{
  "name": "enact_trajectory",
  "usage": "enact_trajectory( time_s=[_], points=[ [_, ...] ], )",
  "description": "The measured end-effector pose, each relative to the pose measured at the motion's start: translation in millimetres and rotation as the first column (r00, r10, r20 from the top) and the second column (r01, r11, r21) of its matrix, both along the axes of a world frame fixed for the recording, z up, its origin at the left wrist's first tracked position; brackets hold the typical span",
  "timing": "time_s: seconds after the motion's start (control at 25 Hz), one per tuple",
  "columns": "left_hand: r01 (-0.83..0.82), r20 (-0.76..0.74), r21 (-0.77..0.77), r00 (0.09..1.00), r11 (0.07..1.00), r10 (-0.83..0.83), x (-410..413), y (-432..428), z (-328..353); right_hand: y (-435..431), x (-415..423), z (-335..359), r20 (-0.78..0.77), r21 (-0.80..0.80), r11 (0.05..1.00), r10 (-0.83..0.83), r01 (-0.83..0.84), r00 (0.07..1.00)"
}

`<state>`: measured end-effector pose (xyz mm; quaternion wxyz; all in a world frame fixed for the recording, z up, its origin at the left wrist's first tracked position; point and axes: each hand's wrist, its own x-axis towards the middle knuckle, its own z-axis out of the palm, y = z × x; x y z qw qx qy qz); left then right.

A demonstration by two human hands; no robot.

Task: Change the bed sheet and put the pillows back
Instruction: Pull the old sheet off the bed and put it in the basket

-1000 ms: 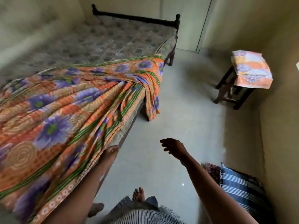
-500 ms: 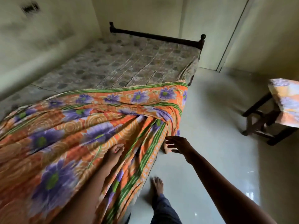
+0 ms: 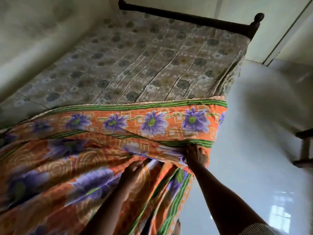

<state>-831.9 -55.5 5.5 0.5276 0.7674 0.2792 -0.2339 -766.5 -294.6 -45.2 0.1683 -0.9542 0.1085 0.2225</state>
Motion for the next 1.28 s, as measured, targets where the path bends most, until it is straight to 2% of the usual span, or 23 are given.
enact_trajectory(
  time_s=[0.12, 0.24, 0.28, 0.36, 0.44, 0.48, 0.52, 0.56, 0.64, 0.68, 0.72, 0.8, 0.88, 0.92, 0.96, 1.0, 1.04, 1.08, 1.12, 1.16, 1.2, 1.24, 1.28],
  points=[
    [-0.237, -0.175, -0.088, 0.960, 0.968, 0.219, 10.8, -3.5, -7.5, -2.8, 1.6, 1.4, 0.032, 0.091, 0.996, -0.014, 0.011, 0.999],
    [-0.411, -0.251, -0.168, 0.897, 0.896, 0.365, 24.6, -12.7, -1.9, -9.8, -22.5, 31.8, 0.041, 0.334, 0.942, 0.012, -0.025, 0.999],
    [-0.440, -0.268, -0.166, 0.881, 0.883, 0.389, 28.3, -16.9, 5.5, -9.0, -34.7, 48.0, 0.035, 0.443, 0.896, -0.001, -0.015, 0.999],
    [-0.548, -0.288, -0.243, 0.829, 0.800, 0.480, 36.3, -21.3, 12.6, -3.1, -58.5, 82.6, -0.022, 0.675, 0.736, -0.045, 0.048, 0.999],
    [-0.629, -0.268, -0.403, 0.776, 0.665, 0.571, 36.8, -15.9, 12.6, -2.8, -83.8, 114.2, -0.148, 0.838, 0.529, -0.010, 0.131, 0.989],
    [-0.651, -0.219, -0.473, 0.739, 0.593, 0.637, 32.5, -11.7, 13.5, -5.3, -97.8, 123.7, -0.204, 0.871, 0.463, 0.045, 0.161, 0.978],
    [-0.653, -0.146, -0.480, 0.718, 0.586, 0.681, 27.4, -3.4, 15.0, -8.6, -112.6, 128.2, -0.242, 0.883, 0.431, 0.081, 0.185, 0.967],
    [-0.638, -0.070, -0.448, 0.724, 0.626, 0.687, 18.9, 3.5, 18.2, -11.5, -128.1, 131.0, -0.253, 0.880, 0.433, 0.080, 0.195, 0.964],
    [-0.561, 0.042, -0.332, 0.794, 0.758, 0.606, -6.6, 11.5, 37.9, -13.3, -159.8, 130.2, -0.243, 0.846, 0.479, -0.044, 0.234, 0.969],
    [-0.519, 0.146, -0.211, 0.821, 0.828, 0.552, -22.0, 13.6, 48.4, -12.2, -175.1, 130.7, -0.257, 0.836, 0.461, -0.147, 0.296, 0.955],
    [-0.481, 0.282, -0.049, 0.834, 0.875, 0.474, -39.3, 16.7, 54.6, -9.5, -190.5, 134.4, -0.298, 0.847, 0.379, -0.244, 0.374, 0.923],
    [-0.329, 0.491, 0.118, 0.839, 0.937, 0.233, -95.1, 12.3, 78.2, -1.0, -227.1, 149.8, -0.331, 0.888, 0.215, -0.316, 0.406, 0.889],
    [-0.139, 0.594, 0.258, 0.803, 0.956, -0.044, -164.0, 0.1, 93.2, 17.6, -263.8, 165.1, -0.392, 0.897, 0.086, -0.295, 0.433, 0.871],
    [-0.046, 0.594, 0.329, 0.786, 0.943, -0.169, -199.7, -9.4, 101.0, 29.4, -280.7, 171.0, -0.446, 0.880, 0.042, -0.271, 0.473, 0.853],
    [0.080, 0.629, 0.375, 0.710, 0.923, -0.317, -238.6, -22.7, 106.3, 42.8, -298.3, 174.9, -0.515, 0.845, 0.015, -0.253, 0.535, 0.819],
    [0.177, 0.634, 0.470, 0.614, 0.865, -0.470, -271.1, -33.5, 104.2, 53.8, -313.9, 173.2, -0.552, 0.817, 0.037, -0.242, 0.576, 0.798],
    [0.262, 0.633, 0.567, 0.468, 0.781, -0.617, -300.1, -44.2, 94.9, 63.1, -329.7, 168.8, -0.557, 0.804, 0.082, -0.242, 0.589, 0.794],
    [0.301, 0.598, 0.638, 0.386, 0.709, -0.702, -327.6, -48.1, 86.6, 69.1, -349.7, 162.2, -0.517, 0.814, 0.148, -0.255, 0.561, 0.817],
    [0.331, 0.594, 0.642, 0.356, 0.692, -0.721, -352.4, -50.4, 78.5, 71.4, -369.5, 156.0, -0.460, 0.828, 0.205, -0.286, 0.522, 0.841],
    [0.391, 0.626, 0.507, 0.446, 0.768, -0.640, -377.2, -47.5, 76.6, 70.7, -391.1, 151.8, -0.407, 0.832, 0.249, -0.331, 0.495, 0.851],
    [0.372, 0.657, 0.275, 0.601, 0.886, -0.456, -396.9, -41.5, 76.2, 66.4, -410.9, 146.7, -0.395, 0.827, 0.251, -0.377, 0.503, 0.838],
    [0.196, 0.620, 0.016, 0.767, 0.981, -0.163, -407.0, -31.0, 79.2, 60.5, -427.0, 145.3, -0.388, 0.832, 0.233, -0.405, 0.504, 0.828],
    [-0.039, 0.512, -0.151, 0.852, 0.988, 0.112, -408.6, -15.0, 82.9, 55.0, -442.5, 148.0, -0.394, 0.836, 0.202, -0.426, 0.510, 0.815]
  ],
)
